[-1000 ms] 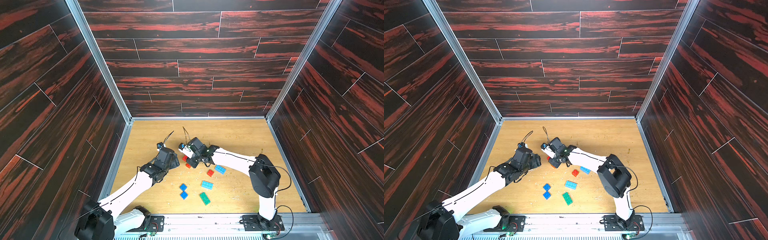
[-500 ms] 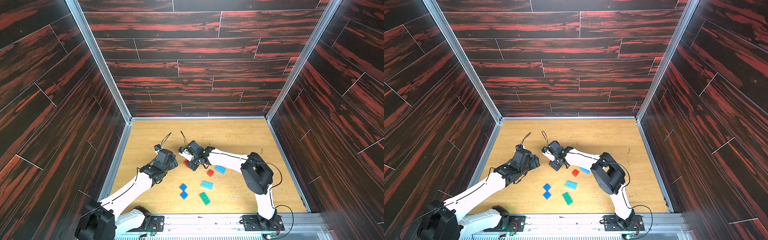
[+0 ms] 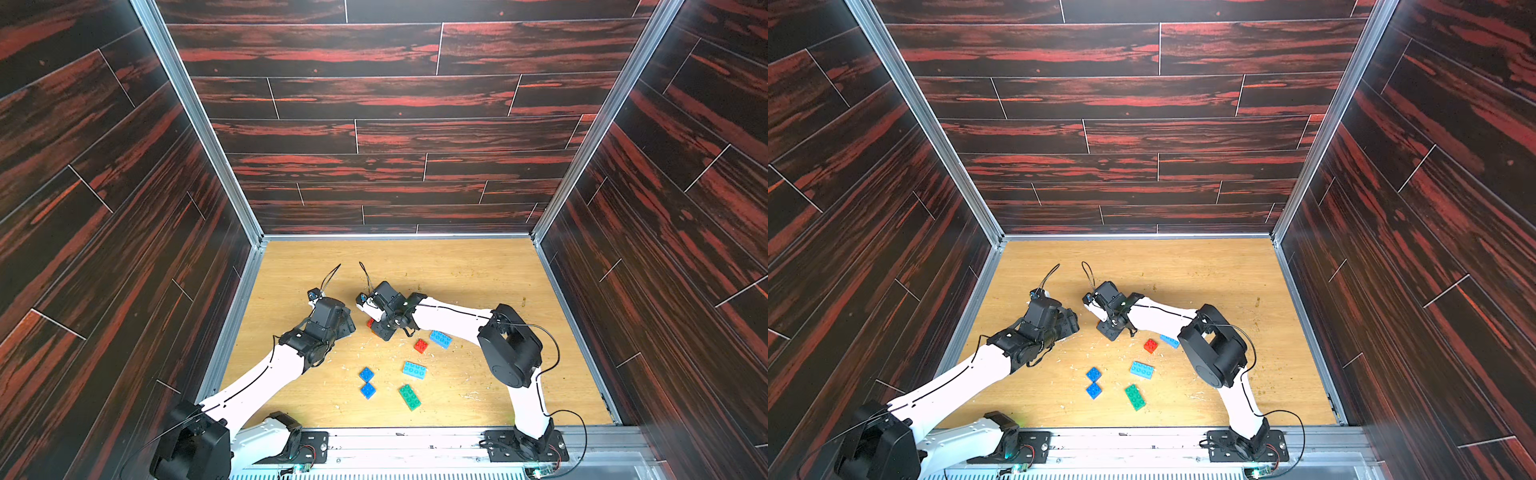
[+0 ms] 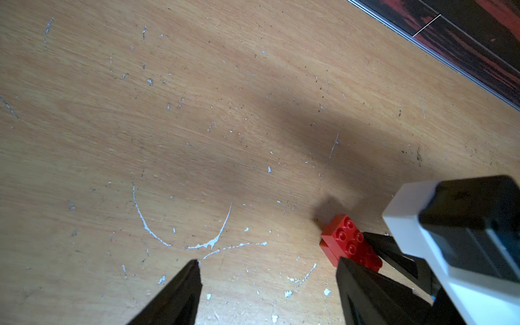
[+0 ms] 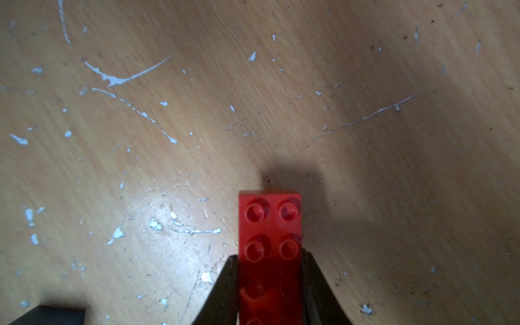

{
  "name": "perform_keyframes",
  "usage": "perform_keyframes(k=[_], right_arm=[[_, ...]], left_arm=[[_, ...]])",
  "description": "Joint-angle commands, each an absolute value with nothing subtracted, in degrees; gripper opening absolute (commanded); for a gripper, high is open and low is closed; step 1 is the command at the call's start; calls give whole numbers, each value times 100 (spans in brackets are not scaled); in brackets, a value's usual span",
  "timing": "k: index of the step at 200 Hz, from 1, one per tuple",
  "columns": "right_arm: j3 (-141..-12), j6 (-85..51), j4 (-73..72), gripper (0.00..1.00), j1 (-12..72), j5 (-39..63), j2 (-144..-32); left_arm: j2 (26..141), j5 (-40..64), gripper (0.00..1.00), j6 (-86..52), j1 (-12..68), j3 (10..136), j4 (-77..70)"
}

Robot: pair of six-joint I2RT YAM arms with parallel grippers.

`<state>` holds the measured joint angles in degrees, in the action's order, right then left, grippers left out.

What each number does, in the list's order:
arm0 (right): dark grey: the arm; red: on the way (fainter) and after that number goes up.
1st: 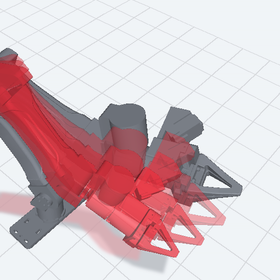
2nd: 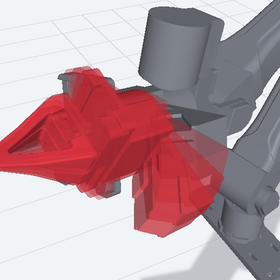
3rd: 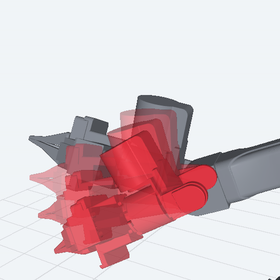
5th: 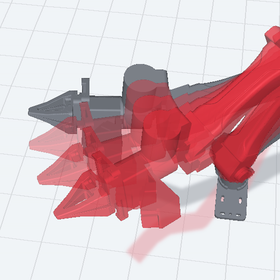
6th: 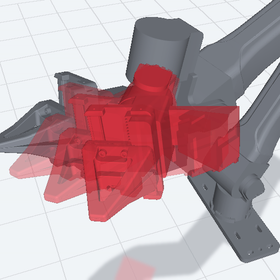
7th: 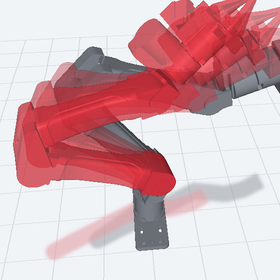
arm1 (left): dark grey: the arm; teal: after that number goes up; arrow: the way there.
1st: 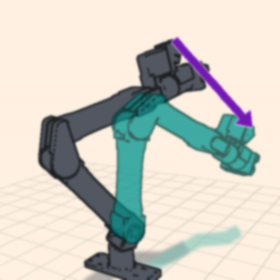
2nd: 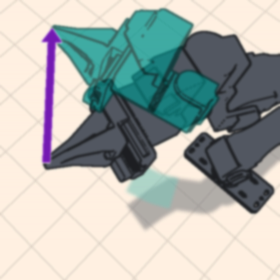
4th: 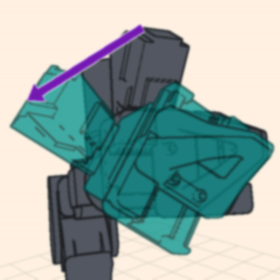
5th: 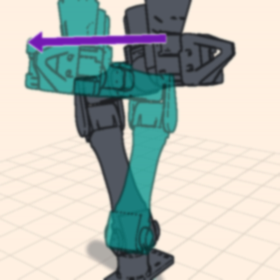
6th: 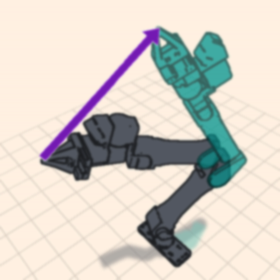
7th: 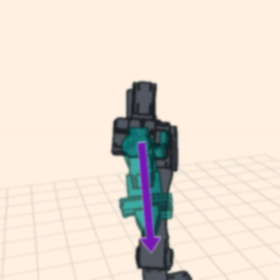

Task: Assemble a heart with lego
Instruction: Assemble the lego brick with the lego brick.

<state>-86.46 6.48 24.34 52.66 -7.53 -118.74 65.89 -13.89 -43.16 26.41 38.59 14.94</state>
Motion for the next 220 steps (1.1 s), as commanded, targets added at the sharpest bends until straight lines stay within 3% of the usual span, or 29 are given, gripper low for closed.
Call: perform_keyframes(k=[1, 61, 136, 220], right_arm=[[-8472, 697, 2730, 0, 5333, -766, -12020], [-8190, 1276, 2631, 0, 5304, -952, -12025], [-7767, 1274, 2694, 0, 5063, -230, -11742], [-7883, 1424, 3148, 0, 5042, -107, -12376]], left_arm=[[6526, -1362, 80, -4350, 2593, 3745, 1495], [6478, -1248, 80, -4397, 2568, 3621, 1401], [6394, -1134, 80, -4337, 2453, 3529, 1418], [6387, -1042, 80, -4377, 2403, 3413, 1296]])
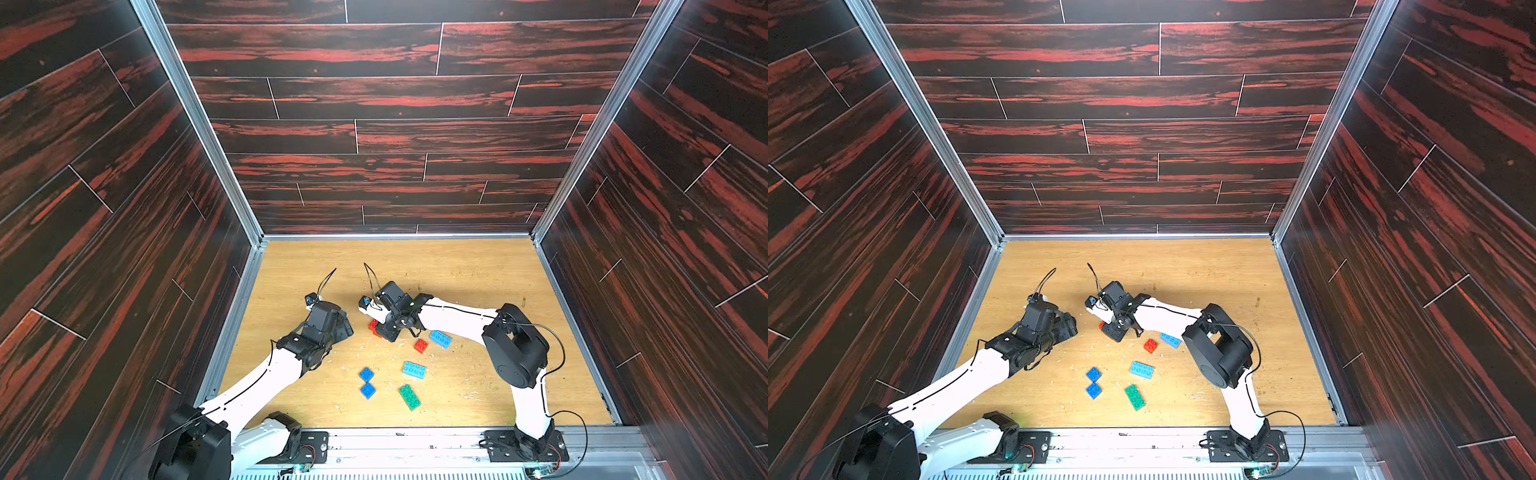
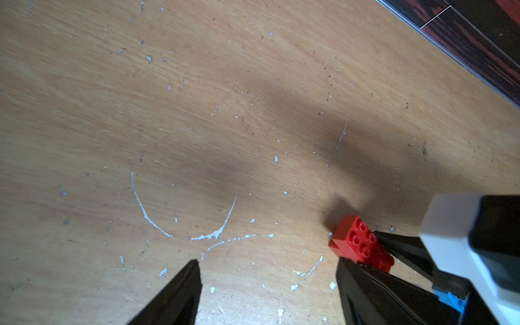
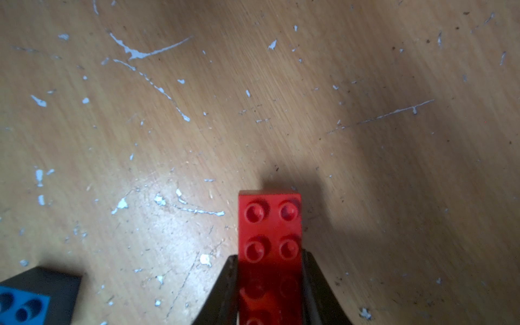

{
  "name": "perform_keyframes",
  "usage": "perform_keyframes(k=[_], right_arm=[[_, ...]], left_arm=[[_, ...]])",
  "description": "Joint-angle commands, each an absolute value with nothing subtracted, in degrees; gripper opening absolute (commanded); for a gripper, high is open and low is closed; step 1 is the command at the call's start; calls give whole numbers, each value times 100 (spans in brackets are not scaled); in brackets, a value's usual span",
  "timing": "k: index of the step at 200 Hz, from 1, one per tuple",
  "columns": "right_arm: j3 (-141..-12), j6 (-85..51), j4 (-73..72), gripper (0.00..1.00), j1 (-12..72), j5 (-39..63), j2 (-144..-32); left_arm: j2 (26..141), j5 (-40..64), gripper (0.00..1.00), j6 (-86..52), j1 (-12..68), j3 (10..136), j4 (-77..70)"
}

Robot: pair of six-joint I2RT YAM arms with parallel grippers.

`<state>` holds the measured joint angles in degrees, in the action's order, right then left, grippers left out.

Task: Assemble a heart with lego
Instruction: Assemble the lego brick with the lego brick.

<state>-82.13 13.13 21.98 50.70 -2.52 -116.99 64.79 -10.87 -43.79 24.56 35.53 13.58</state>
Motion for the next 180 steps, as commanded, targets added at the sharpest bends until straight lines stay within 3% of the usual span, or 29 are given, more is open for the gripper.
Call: perform_keyframes(k=[1, 38, 121, 148, 180], right_arm=[[-7897, 1428, 3161, 0, 5043, -111, -12393], [-8484, 1388, 3743, 0, 5004, -37, -12943], [-8482, 1201, 4286, 0, 5034, 534, -13369], [-8561, 1192, 4311, 0, 5156, 176, -13621], [-8191, 1153, 4097, 0, 5159, -360, -12926]], left_arm=[[6389, -1040, 80, -4386, 2401, 3411, 1294], [6385, -958, 80, -4386, 2373, 3419, 1306], [6266, -898, 80, -4390, 2312, 3314, 1318], [6293, -859, 80, -4438, 2305, 3329, 1260], [6211, -844, 80, -4411, 2303, 3366, 1359]])
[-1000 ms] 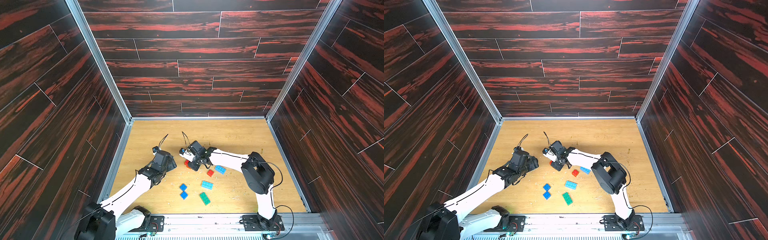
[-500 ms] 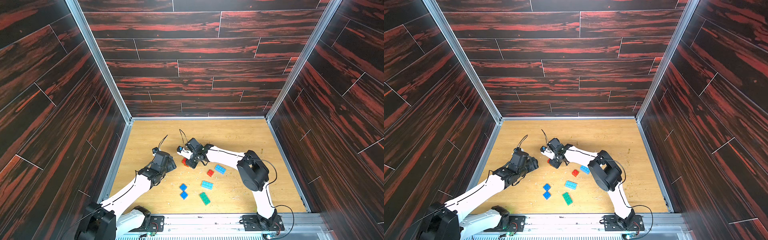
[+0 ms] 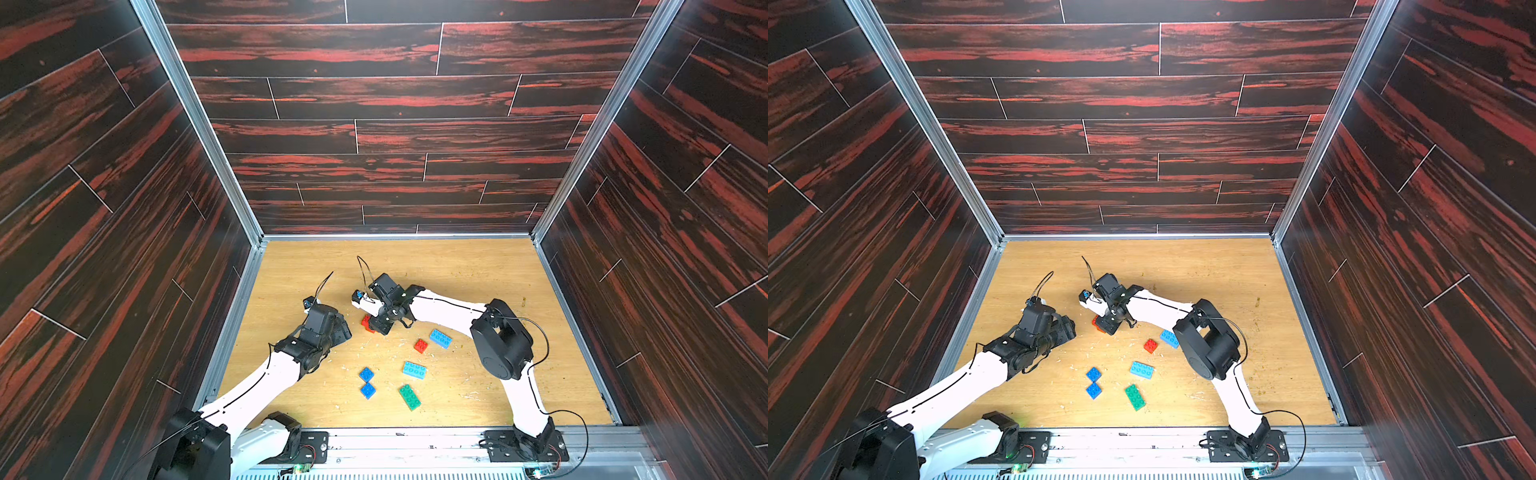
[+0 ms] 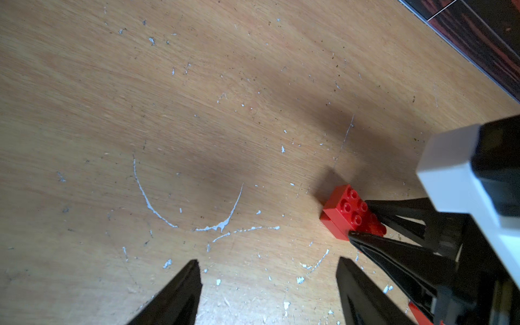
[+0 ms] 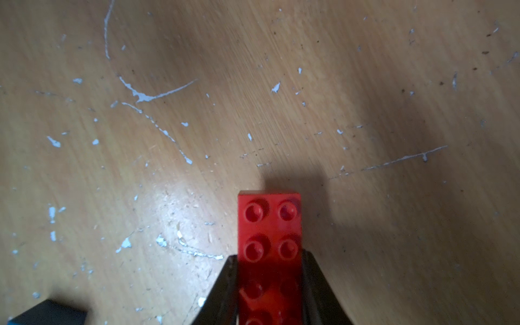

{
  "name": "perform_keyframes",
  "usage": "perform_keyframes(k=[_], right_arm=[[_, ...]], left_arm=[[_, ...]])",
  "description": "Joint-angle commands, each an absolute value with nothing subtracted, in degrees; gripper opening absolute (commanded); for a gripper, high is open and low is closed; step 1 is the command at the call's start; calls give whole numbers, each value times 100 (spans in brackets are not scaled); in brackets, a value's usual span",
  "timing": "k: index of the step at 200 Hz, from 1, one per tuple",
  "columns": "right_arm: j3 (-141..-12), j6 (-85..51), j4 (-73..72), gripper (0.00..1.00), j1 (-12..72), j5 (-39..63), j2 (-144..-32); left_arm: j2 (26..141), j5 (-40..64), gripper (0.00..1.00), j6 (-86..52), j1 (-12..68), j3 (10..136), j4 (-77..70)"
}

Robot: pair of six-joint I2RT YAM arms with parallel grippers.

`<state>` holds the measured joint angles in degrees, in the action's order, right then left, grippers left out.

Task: Assemble a heart with lego
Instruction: Assemble the lego brick with the lego brick.

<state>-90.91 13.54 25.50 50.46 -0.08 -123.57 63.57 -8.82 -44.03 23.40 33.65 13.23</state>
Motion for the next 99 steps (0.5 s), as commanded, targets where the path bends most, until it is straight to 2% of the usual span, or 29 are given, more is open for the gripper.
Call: perform_keyframes(k=[1, 31, 70, 99], right_arm=[[-8178, 1152, 4105, 0, 5159, -387, -12901], [-7894, 1128, 4137, 0, 5172, -747, -12276], [-7982, 975, 3765, 0, 5279, -766, -12040], [-8101, 946, 3530, 25, 5303, -883, -11795]], left_arm=[[6208, -844, 80, -4407, 2303, 3366, 1356], [6178, -785, 80, -4440, 2302, 3374, 1294], [6264, -721, 80, -4509, 2303, 3396, 1172], [6260, -706, 80, -4509, 2303, 3428, 1195]])
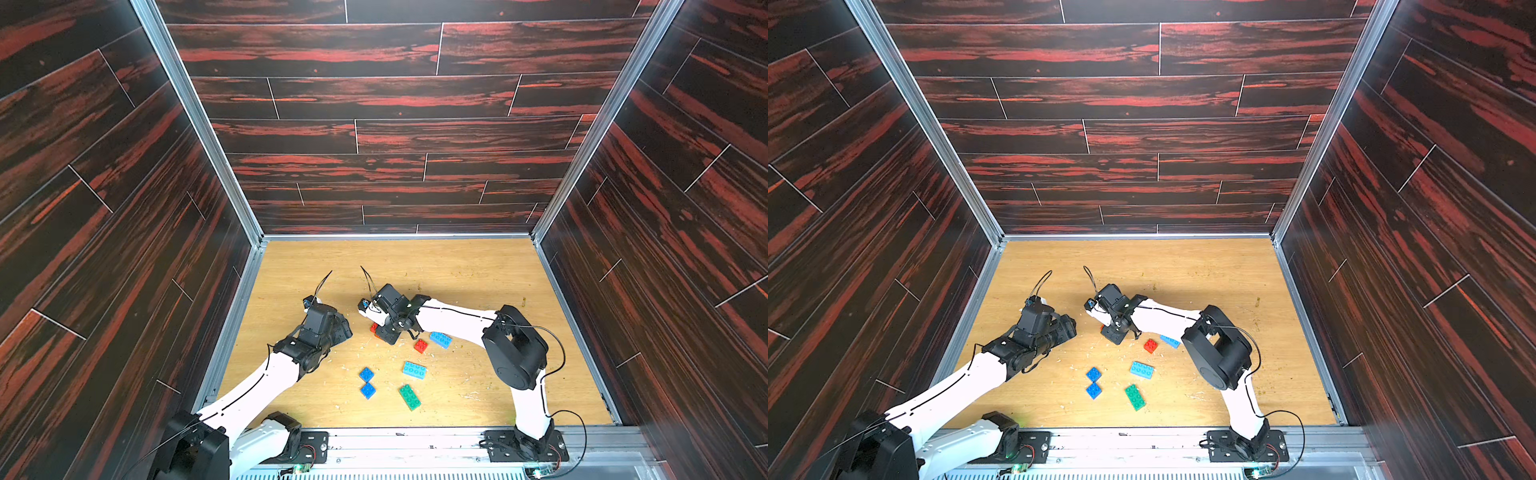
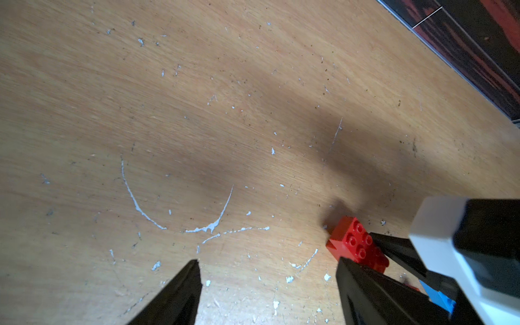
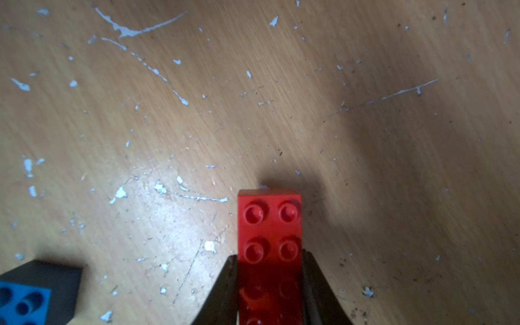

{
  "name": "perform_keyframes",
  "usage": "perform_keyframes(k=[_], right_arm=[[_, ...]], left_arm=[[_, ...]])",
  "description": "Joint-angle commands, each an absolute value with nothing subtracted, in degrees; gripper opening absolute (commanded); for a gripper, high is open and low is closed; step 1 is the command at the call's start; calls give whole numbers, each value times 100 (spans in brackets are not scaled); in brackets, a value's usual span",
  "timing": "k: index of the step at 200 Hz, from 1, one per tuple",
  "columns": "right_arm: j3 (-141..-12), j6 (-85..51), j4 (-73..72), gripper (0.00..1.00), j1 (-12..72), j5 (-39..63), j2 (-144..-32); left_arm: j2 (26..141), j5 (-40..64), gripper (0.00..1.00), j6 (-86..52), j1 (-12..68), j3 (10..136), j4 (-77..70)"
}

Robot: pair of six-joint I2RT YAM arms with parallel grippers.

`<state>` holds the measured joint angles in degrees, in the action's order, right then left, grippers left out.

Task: Assemble a heart with lego
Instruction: Assemble the lego brick with the lego brick.

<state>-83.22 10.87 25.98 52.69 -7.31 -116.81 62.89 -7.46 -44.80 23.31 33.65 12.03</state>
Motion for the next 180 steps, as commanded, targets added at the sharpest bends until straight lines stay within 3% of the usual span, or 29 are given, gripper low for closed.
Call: perform_keyframes(k=[1, 44, 66, 101, 180], right_arm=[[-8102, 943, 3527, 26, 5301, -885, -11786], [-8079, 898, 3164, 60, 5305, -742, -11250], [-8023, 752, 2982, 69, 5286, -841, -11018], [-7963, 413, 2765, 74, 5197, -1230, -10951], [-8331, 253, 2899, 72, 5137, -1649, -11462]], left_arm=[[6259, -705, 80, -4509, 2303, 3428, 1195], [6204, -730, 80, -4485, 2303, 3436, 1210], [6205, -731, 80, -4484, 2303, 3463, 1239], [6192, -703, 80, -4481, 2303, 3480, 1222], [6239, -738, 80, -4448, 2303, 3495, 1281]])
